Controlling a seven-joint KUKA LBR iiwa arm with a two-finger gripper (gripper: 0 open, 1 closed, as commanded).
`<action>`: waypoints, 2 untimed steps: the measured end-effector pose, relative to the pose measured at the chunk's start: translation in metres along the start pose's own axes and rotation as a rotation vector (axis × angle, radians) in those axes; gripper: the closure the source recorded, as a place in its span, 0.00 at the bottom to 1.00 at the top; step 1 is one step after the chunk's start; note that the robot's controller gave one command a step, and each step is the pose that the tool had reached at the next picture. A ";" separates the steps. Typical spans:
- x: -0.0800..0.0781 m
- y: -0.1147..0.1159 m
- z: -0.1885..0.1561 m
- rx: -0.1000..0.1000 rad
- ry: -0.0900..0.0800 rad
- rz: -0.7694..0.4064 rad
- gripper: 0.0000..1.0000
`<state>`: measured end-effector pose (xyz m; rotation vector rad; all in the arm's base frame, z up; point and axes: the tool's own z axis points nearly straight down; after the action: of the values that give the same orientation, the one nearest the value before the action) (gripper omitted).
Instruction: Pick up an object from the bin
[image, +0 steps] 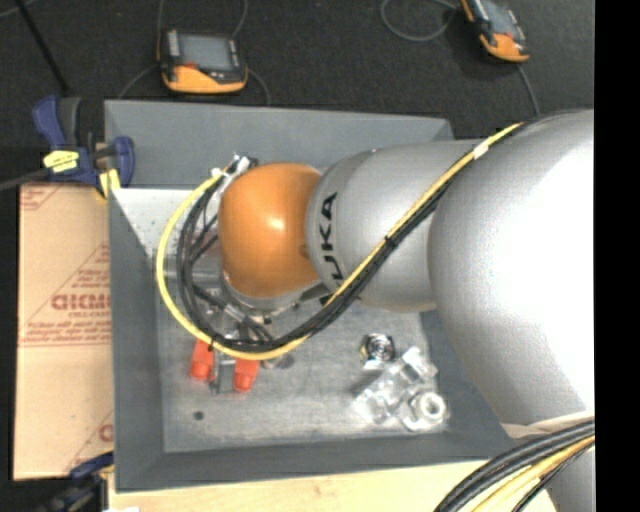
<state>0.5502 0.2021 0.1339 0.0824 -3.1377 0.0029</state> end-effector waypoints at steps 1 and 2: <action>0.005 -0.020 0.067 0.000 0.002 0.083 0.00; 0.003 -0.019 0.064 -0.004 -0.005 0.086 1.00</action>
Offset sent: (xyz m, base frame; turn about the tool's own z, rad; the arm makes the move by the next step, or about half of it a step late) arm -0.0030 -0.0186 -0.0639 0.0836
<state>0.5481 0.1831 0.0704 -0.0528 -3.1431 -0.0028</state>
